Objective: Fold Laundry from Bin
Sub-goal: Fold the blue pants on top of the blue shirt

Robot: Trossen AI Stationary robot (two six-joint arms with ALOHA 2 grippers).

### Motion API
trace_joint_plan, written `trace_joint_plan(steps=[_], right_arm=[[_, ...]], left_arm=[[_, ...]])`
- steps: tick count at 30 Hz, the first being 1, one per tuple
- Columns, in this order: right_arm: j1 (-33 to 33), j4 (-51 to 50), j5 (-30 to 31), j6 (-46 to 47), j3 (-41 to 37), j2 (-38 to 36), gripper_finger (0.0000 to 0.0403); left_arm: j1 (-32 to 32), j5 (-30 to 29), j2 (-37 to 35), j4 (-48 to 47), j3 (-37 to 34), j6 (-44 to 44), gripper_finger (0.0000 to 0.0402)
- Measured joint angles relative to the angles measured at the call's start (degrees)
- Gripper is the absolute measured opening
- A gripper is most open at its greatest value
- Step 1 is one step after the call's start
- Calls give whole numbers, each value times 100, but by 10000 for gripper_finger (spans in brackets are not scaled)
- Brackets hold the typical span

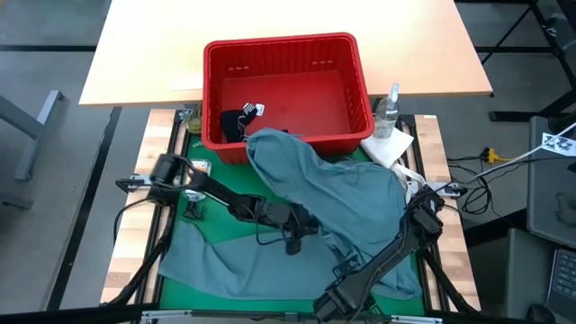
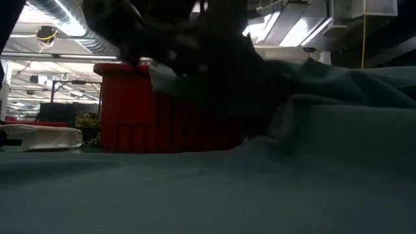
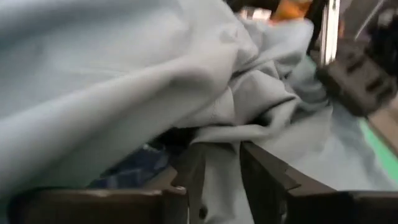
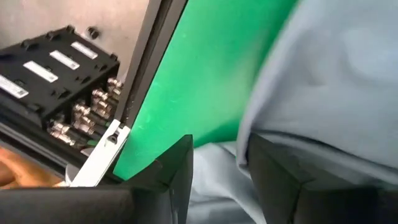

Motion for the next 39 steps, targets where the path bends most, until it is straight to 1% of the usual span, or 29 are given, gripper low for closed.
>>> trace_joint_plan(steps=[3, 5, 9, 12, 14, 16, 19, 23, 26, 33, 39], right_arm=[[0, 0, 132, 136, 0, -177, 150], [26, 4, 205, 151, 2, -290, 150], [22, -4, 379, 154, 2, -472, 150], [22, -6, 489, 151, 2, -609, 150], [22, -5, 688, 114, 4, -712, 150], [19, -8, 968, 86, 4, -790, 150], [15, -2, 1452, -120, 4, -895, 150], [-25, -8, 2037, -478, 9, -941, 150], [-98, 19, 2313, -823, 9, -941, 150], [-418, 37, 2598, -1532, 9, -941, 150], [-649, 96, 2612, -1700, 9, -938, 150]], left_arm=[[0, 13, -511, -923, 0, 339, 109], [-18, 6, -916, -1683, 0, 400, 111], [-107, 136, -1759, -3338, 0, 107, 112], [-251, 442, -2355, -4560, 0, -332, 112], [-379, 693, -2693, -5274, 0, -700, 112], [-558, 997, -2971, -6000, 0, -1153, 112], [-943, 1472, -3237, -6848, 0, -1995, 112], [-1668, 1693, -3287, -7469, -2, -3223, 112], [-2238, 1715, -3237, -7585, -2, -4111, 112], [-3468, 1700, -3219, -7574, -7, -6122, 112], [-4339, 1583, -3078, -7577, -7, -7477, 112]])
